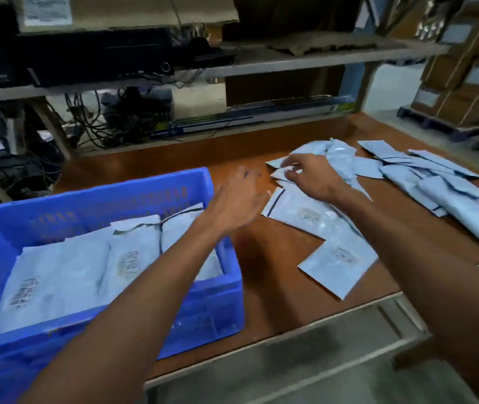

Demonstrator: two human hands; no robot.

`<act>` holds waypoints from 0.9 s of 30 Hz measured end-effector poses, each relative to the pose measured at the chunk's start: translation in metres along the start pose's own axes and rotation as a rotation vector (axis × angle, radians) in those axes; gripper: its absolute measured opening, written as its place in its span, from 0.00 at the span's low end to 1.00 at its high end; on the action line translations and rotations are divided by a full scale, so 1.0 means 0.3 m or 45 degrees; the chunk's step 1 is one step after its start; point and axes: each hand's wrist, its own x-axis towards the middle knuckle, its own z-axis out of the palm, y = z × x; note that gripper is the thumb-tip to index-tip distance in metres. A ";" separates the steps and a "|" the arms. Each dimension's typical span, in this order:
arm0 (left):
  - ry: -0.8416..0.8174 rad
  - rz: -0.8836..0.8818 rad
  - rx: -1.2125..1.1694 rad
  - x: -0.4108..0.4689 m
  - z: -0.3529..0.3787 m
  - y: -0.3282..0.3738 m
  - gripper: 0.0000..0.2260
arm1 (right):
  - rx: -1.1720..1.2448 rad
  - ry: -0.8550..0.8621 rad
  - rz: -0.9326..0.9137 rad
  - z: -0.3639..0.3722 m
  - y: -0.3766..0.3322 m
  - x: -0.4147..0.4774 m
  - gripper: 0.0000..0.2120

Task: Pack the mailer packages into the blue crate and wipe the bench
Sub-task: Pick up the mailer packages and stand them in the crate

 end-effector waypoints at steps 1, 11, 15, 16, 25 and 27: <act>-0.078 0.027 0.030 0.012 0.075 0.088 0.23 | -0.010 -0.030 0.085 -0.009 0.110 -0.041 0.13; -0.485 0.166 0.177 0.030 0.768 0.464 0.35 | -0.275 -0.217 0.217 0.004 0.777 -0.228 0.30; -0.404 0.149 0.236 0.026 0.859 0.449 0.31 | -0.483 -0.441 0.170 0.118 0.887 -0.144 0.31; -0.392 0.145 0.218 0.009 0.866 0.432 0.30 | -0.524 -0.487 0.166 0.136 0.891 -0.144 0.29; -0.215 -0.201 0.261 -0.242 0.777 0.230 0.29 | -0.562 -0.344 0.187 0.149 0.847 -0.320 0.25; -0.122 -0.423 0.280 -0.262 0.763 0.205 0.29 | -0.615 -0.300 0.145 0.161 0.807 -0.378 0.25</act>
